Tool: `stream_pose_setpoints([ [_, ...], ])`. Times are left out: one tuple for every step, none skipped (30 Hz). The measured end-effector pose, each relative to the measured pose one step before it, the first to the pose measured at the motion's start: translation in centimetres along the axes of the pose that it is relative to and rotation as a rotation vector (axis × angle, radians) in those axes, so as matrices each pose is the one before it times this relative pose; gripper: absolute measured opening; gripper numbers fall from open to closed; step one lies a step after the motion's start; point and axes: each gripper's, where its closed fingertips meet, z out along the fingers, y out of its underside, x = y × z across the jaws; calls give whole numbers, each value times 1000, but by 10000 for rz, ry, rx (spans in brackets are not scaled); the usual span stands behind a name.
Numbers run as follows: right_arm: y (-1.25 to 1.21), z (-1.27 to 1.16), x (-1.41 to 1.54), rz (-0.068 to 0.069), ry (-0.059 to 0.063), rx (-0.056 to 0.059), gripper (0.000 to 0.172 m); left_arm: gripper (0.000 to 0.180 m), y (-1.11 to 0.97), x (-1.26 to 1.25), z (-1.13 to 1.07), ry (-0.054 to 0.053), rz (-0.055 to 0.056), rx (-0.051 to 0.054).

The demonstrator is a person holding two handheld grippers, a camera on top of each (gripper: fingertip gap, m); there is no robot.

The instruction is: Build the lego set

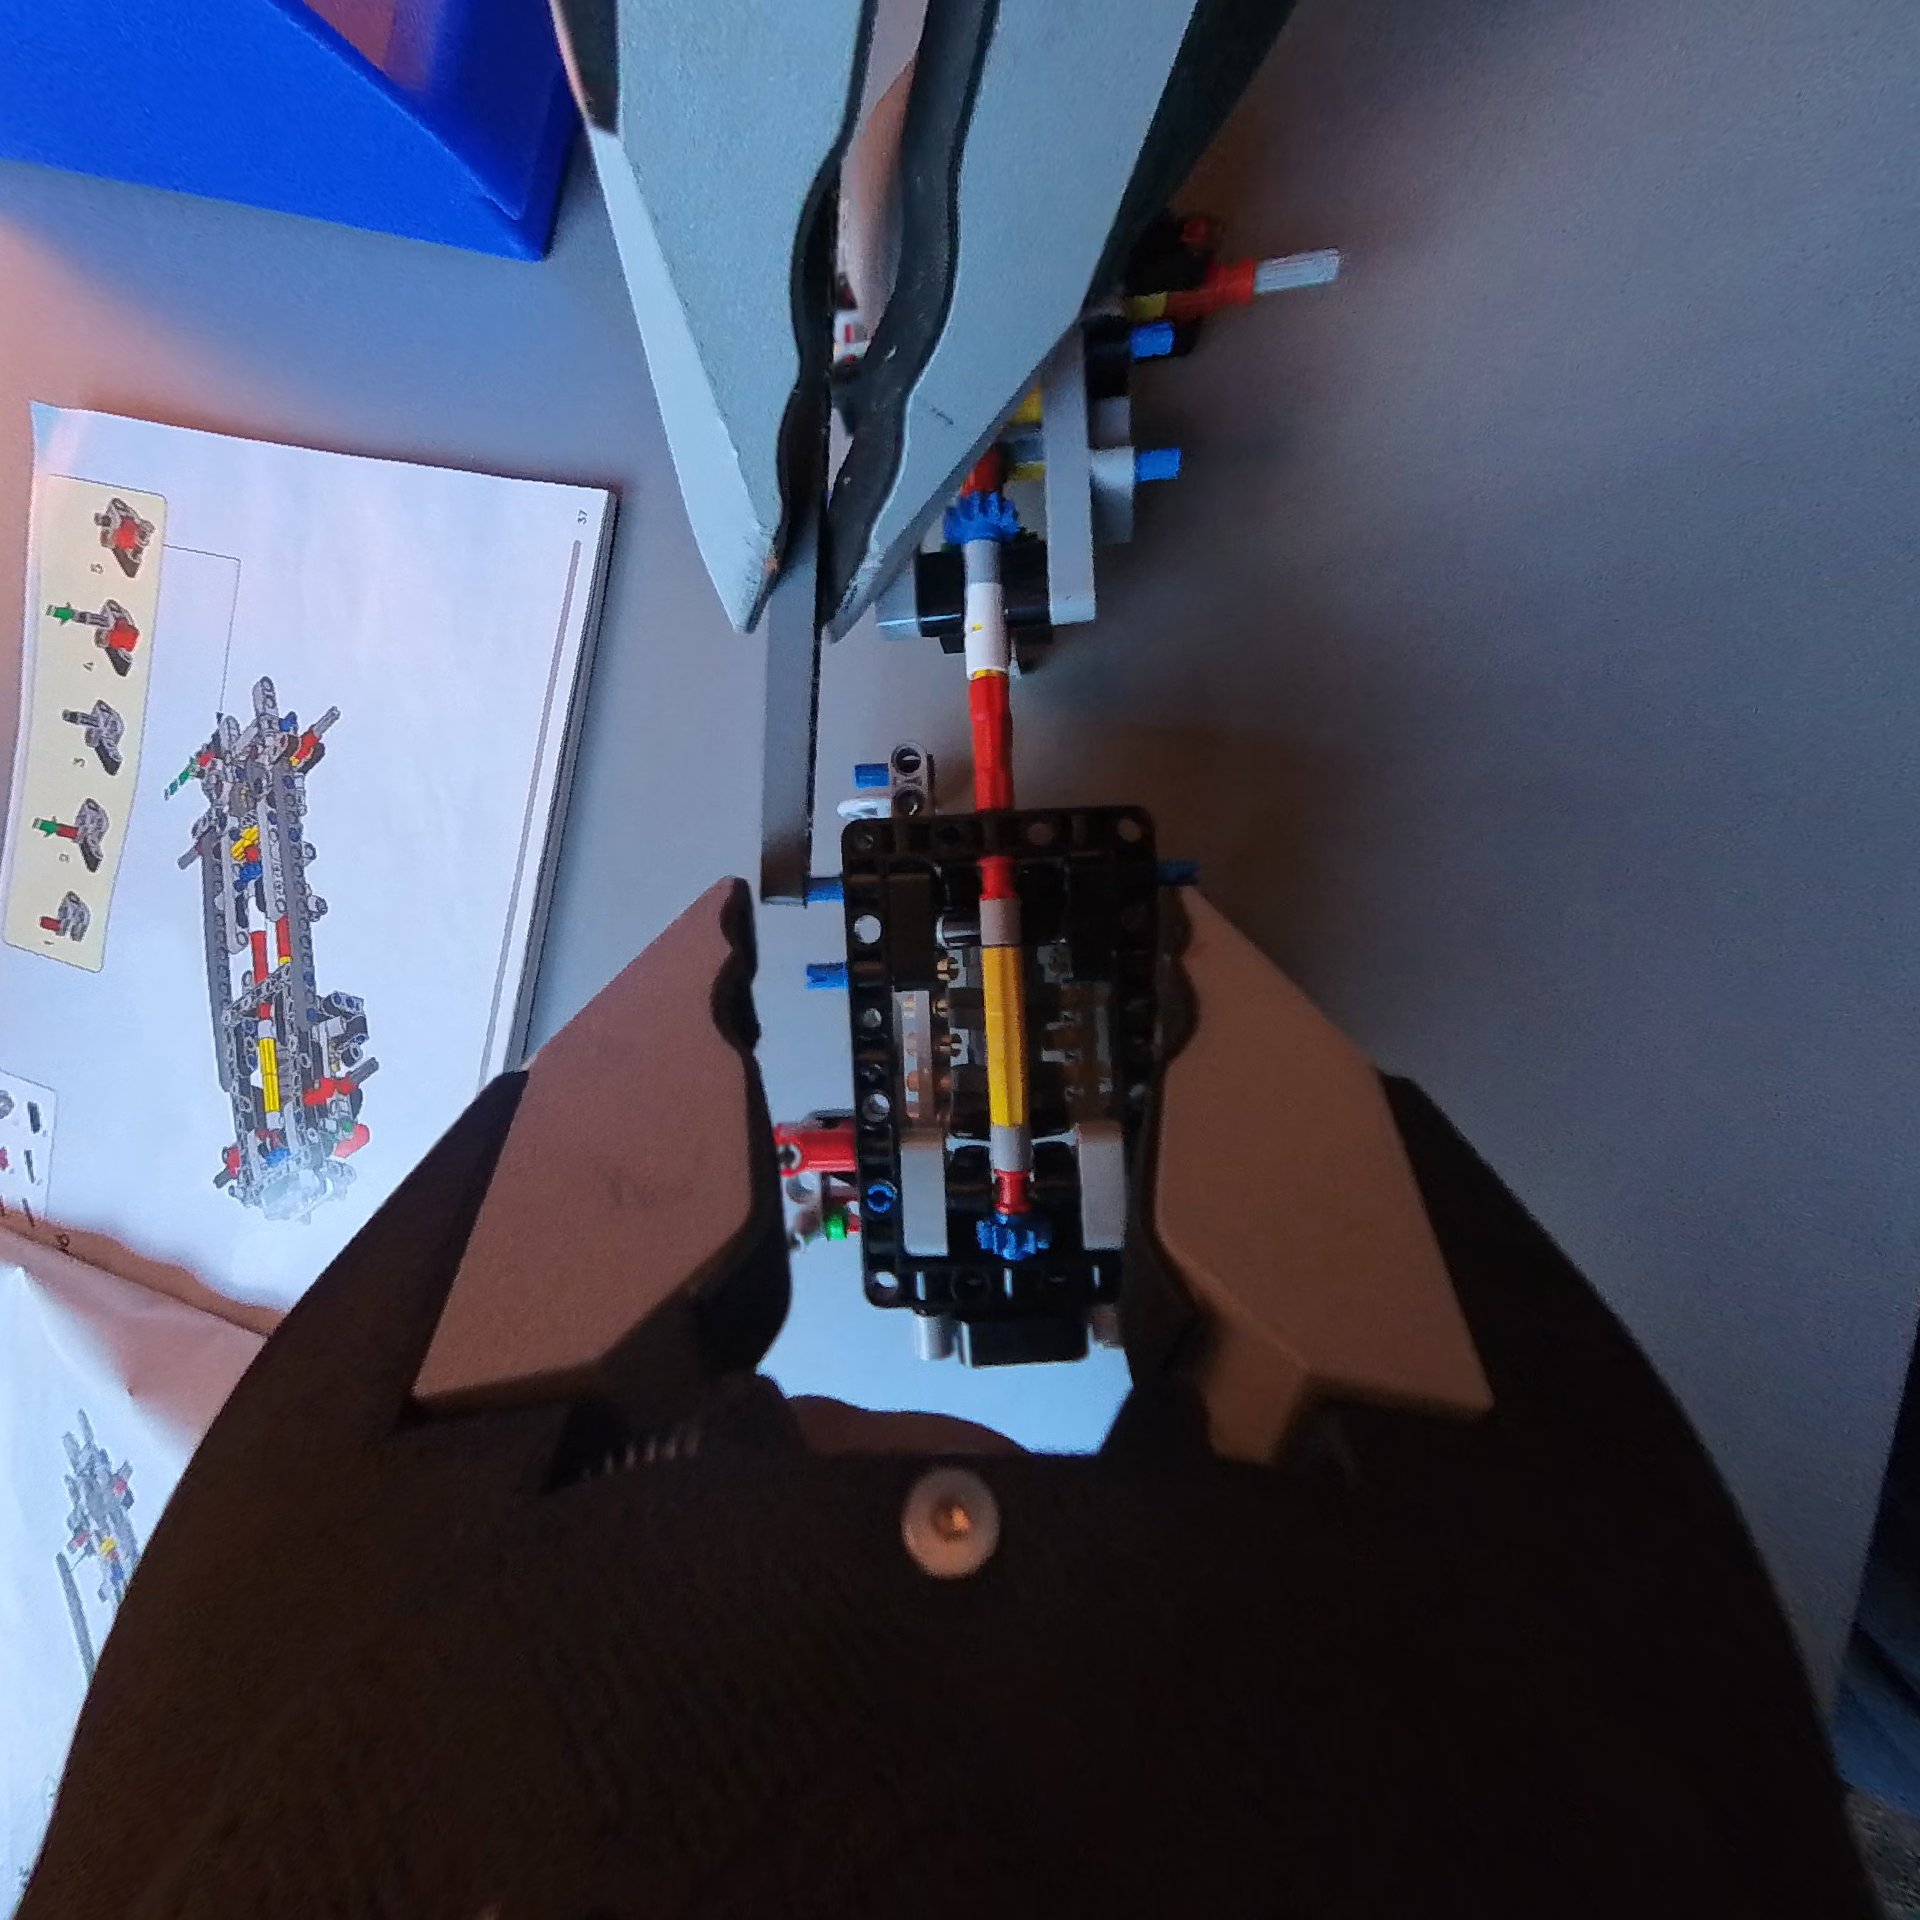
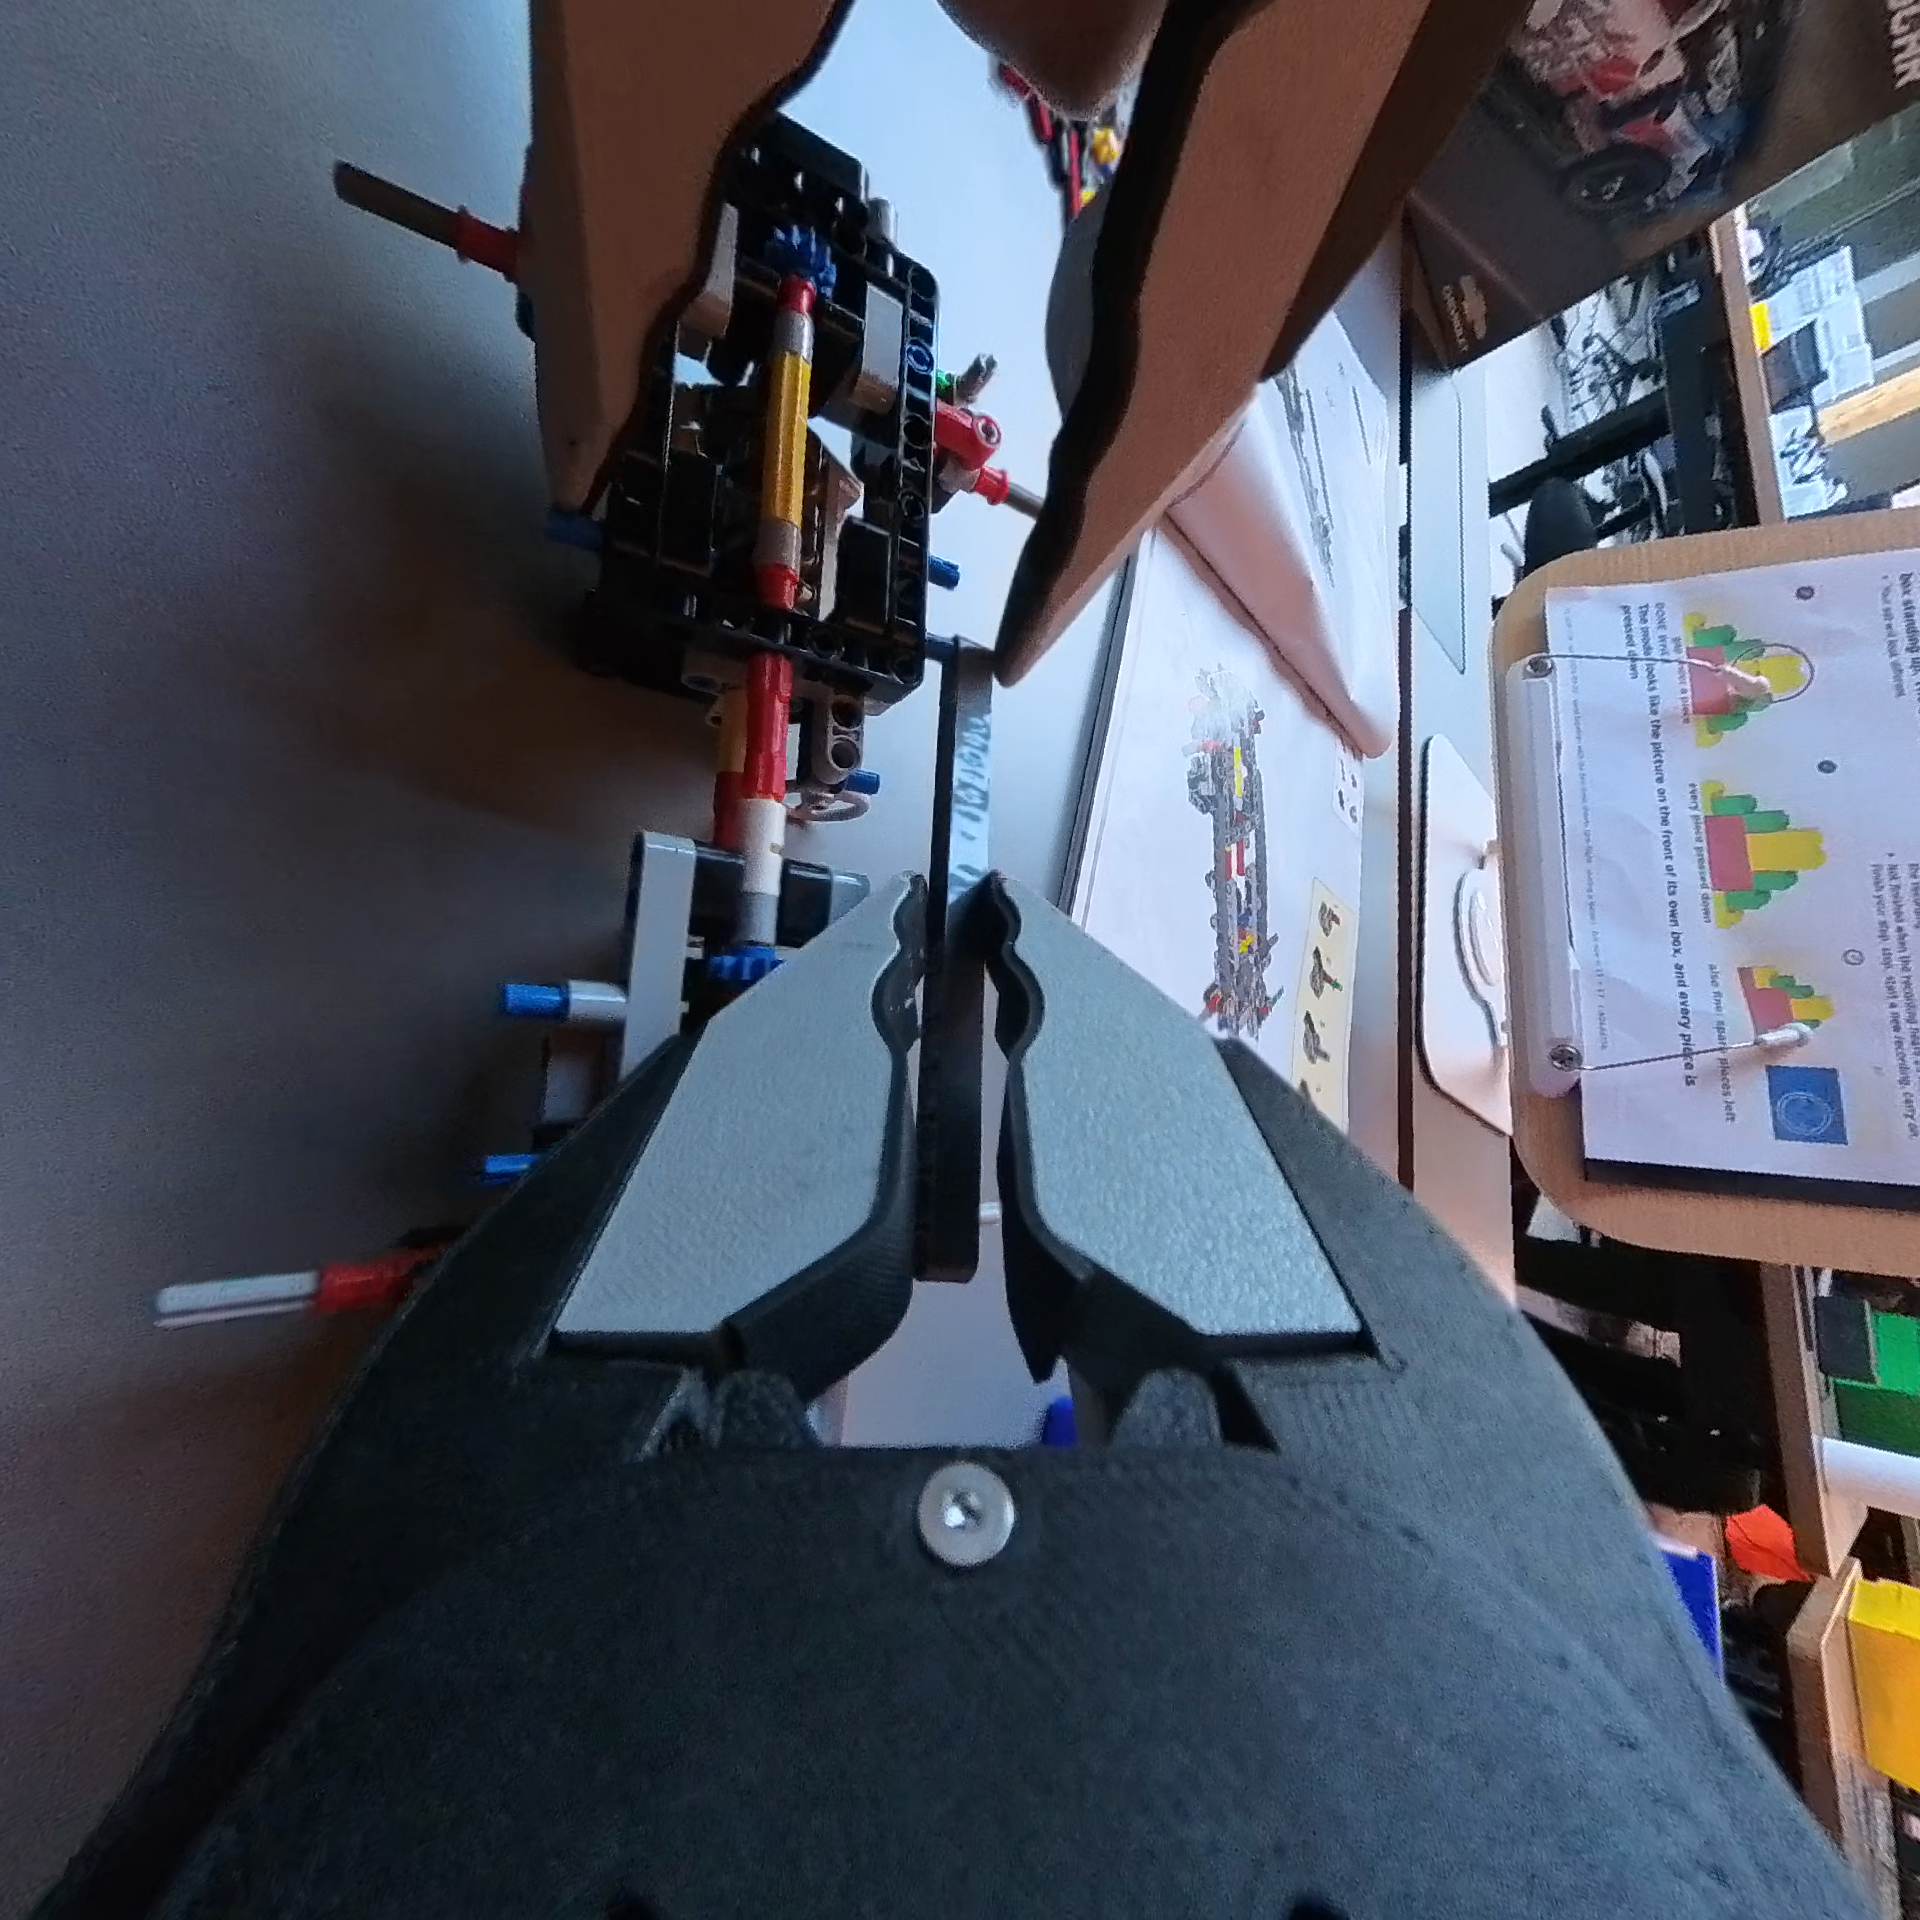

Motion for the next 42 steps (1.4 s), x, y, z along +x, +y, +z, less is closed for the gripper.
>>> stream_pose_setpoints([
  [8, 81, -26, -68, 31, 41, 7, 76, -39, 30, 18, 24, 19, 16],
  [33, 88, 15, -59, 43, 24, 8, 76, -53, 35, 33, 22, 30, 27],
  [1, 28, 23, -21, 25, 49, 7, 75, -34, 38, 19, 30, 1, 16],
  [1, 12, 5, 30, -13, 38, 8, 75, -14, 12, 25, 22, -13, 11],
  [-6, -3, -11, 50, -26, 43, 8, 75, 0, 1, 4, 13, -9, 14],
  [7, 12, 9, 36, -12, 39, 8, 75, -2, 1, 2, 0, -16, 13],
  [-2, 24, 18, 25, -1, 35, 8, 75, 6, -7, -10, -15, 8, 9],
  [7, 33, 9, 36, -8, 24, 8, 75, 15, 6, -14, -11, -3, 3],
  [45, 38, 22, 44, -9, -4, 8, 75, 9, -2, -9, -8, 3, 4],
  [91, 61, 39, 55, -12, -26, 8, 75, 3, 0, -4, -7, -1, 0],
  [96, 73, 37, 65, -7, -29, 8, 75, 4, -14, -16, -13, 10, -9],
  [100, 82, 53, 60, 2, -23, 8, 75, 0, -1, -8, -22, 18, -23],
  [126, 79, 53, 63, 1, -52, 7, 75, -11, -4, -7, -34, 32, -30],
  [236, 129, 70, 44, 16, -130, 7, 74, -38, 22, -19, -37, 66, -18],
  [219, 139, 41, 0, 28, -121, 7, 73, -53, 32, -7, -48, 75, -25],
  [97, 76, -17, -4, 9, -42, 6, 73, -33, 22, -3, -39, 28, -49],
  [7, -12, -32, 25, -29, -2, 6, 73, -14, 41, -1, -12, 39, -34],
  [-23, -56, -64, 41, -56, 1, 6, 73, -17, 39, -12, 14, 19, 5],
  [-17, -56, -67, 16, -49, -4, 6, 73, -12, 40, 11, 35, -21, 24],
  [-18, -32, -24, -15, -14, -6, 6, 73, -2, 10, 6, 22, -14, 36],
  [-13, -33, -31, -3, -19, 4, 6, 73, -6, -4, 0, 25, -10, 38],
  [-1, -11, -40, 45, -46, 5, 6, 73, -7, 6, 10, 26, -5, 31],
  [-4, -31, -46, 82, -75, 6, 6, 73, -3, 2, 8, 29, 9, 29],
  [21, -47, -83, 98, -107, -5, 6, 73, -28, 11, 26, 55, 18, 33],
  [39, -56, -102, 112, -138, -22, 6, 73, -35, 48, 33, 90, 8, 47],
  [37, -50, -125, 122, -151, -33, 6, 73, -36, 44, 41, 110, 5, 52],
  [57, -40, -75, 103, -107, -42, 6, 74, -13, 38, 53, 101, 4, 15],
  [57, -15, -24, 58, -50, -40, 6, 74, -7, 15, 58, 113, -59, -9],
  [24, -9, -11, 14, -11, -27, 6, 75, -14, 44, 63, 103, -68, -6],
  [17, -15, -12, -21, 3, -21, 6, 75, -37, 28, 46, 62, -19, 16],
  [15, -26, -15, -25, -7, -15, 5, 75, -14, 11, 11, 28, 1, 16],
  [3, -35, -36, 2, -21, -10, 5, 75, -14, 16, 11, 26, -8, 17],
  [-6, -23, -34, 25, -30, 5, 6, 75, -19, 13, 3, 26, -15, 22],
  [-11, -35, -24, 17, -22, 23, 5, 75, -3, 9, 6, 22, -13, 14],
  [-3, -33, -32, 1, -26, 16, 5, 75, -13, 42, 10, 43, -11, 16],
  [16, -25, -41, -4, -21, -2, 6, 75, -25, 11, 9, 39, -11, 21],
  [14, -15, -33, -5, -24, 1, 6, 74, -11, 19, 16, 51, -21, 9],
  [24, -20, -47, 16, -36, -8, 6, 74, -33, 28, 3, 49, -16, 9],
  [40, -23, -27, 29, -38, -11, 6, 74, -48, 25, 3, 60, -15, 11],
  [9, -28, -9, 22, -19, 0, 6, 74, -25, 21, 3, 60, -34, 7],
  [15, -19, 6, 8, -3, 6, 6, 74, -15, 4, -1, 60, -29, 3],
  [7, 3, 8, 5, -2, 5, 6, 74, -8, 19, 7, 68, -44, -1],
])
